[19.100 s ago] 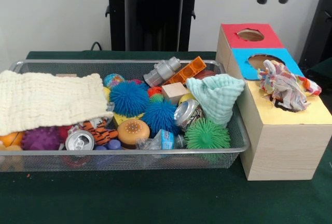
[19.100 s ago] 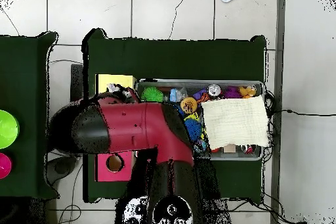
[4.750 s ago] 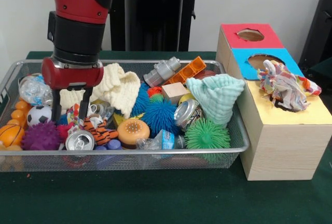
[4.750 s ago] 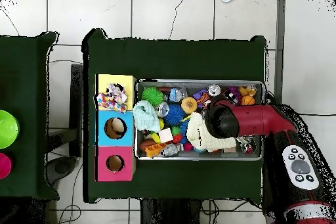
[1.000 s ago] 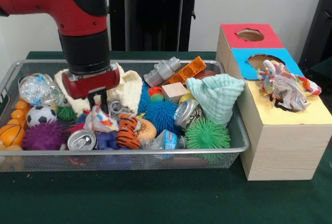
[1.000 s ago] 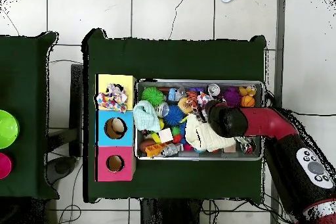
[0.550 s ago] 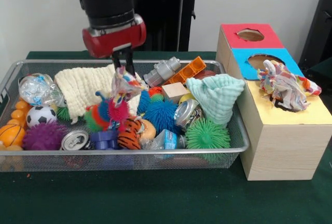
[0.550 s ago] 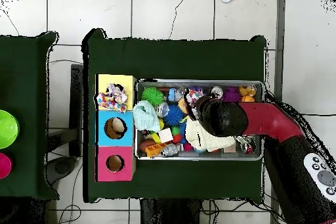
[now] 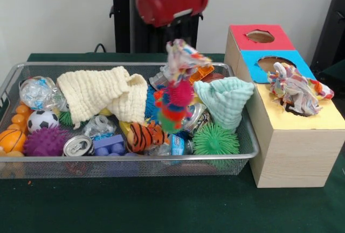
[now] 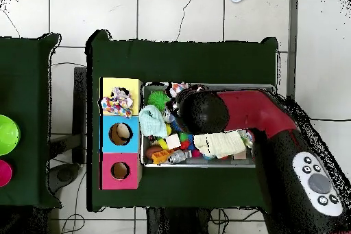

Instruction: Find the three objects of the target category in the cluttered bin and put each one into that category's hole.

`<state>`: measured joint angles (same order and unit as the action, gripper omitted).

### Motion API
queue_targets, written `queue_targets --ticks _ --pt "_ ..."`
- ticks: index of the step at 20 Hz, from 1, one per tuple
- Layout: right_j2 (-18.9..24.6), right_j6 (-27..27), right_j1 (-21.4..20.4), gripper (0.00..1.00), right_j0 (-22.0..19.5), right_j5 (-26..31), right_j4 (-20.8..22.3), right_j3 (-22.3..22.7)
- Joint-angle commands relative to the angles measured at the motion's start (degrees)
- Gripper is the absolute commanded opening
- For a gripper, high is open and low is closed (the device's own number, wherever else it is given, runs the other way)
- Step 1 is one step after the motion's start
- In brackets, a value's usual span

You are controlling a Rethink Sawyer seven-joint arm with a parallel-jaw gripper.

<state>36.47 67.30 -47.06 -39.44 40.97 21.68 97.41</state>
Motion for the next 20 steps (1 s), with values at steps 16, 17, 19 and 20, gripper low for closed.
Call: queue_targets --ticks 16,17,19,20 --pt "-9.58 12.64 -3.58 0.00 10.62 4.02 -6.20 -2.75" --pt "-9.97 12.74 -3.73 0.00 10.70 3.26 -6.13 -2.38" --pt "-10.79 13.11 -3.69 0.00 11.25 2.20 -5.88 -2.29" --pt "-11.28 13.49 -3.48 0.00 11.60 1.60 -5.71 -2.32"
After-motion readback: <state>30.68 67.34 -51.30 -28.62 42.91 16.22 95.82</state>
